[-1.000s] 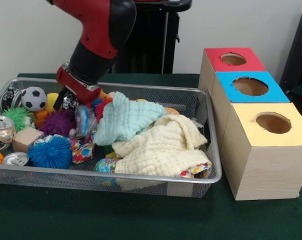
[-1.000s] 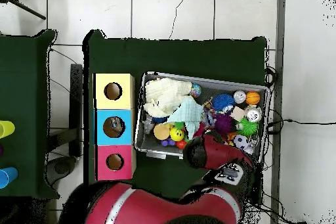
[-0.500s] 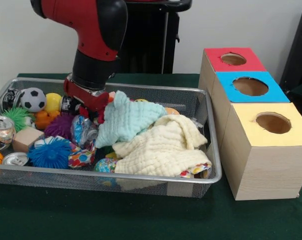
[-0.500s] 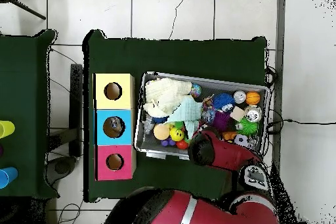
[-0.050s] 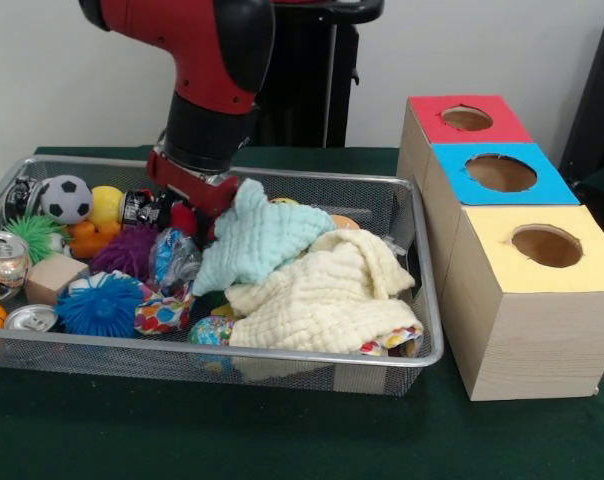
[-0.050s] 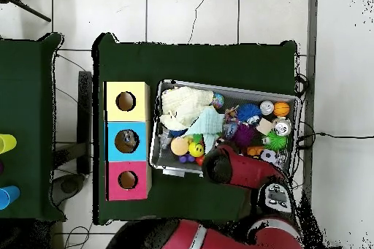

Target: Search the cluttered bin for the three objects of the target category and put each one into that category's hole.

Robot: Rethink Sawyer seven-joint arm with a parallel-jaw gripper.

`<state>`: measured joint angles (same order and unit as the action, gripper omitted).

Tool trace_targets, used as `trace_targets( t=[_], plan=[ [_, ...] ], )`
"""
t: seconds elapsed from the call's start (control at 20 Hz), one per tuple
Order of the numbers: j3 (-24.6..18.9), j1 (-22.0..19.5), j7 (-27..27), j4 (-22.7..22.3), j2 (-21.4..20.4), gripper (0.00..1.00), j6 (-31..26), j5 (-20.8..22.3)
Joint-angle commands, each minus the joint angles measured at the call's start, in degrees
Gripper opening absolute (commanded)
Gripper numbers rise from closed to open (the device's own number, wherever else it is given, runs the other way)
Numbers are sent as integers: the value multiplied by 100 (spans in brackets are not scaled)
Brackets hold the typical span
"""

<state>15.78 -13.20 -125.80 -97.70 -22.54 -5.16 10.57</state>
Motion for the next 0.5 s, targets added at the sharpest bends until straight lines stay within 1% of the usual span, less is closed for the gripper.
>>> trace_targets(
  t=[0.05, 0.1, 0.15, 0.25, 0.45, 0.5],
  plan=[
    [489, 1057, 152, 263, -395, 100, -2603, 56],
    [632, 1178, 166, 366, -399, 100, -2806, 104],
    [660, 1197, 156, 397, -409, 100, -2862, 141],
    [680, 1187, 157, 515, -362, 100, -2797, 259],
    [391, 981, 150, 478, -458, 100, -2468, 301],
    [198, 836, 135, 439, -467, 100, -2209, 264]
  ],
)
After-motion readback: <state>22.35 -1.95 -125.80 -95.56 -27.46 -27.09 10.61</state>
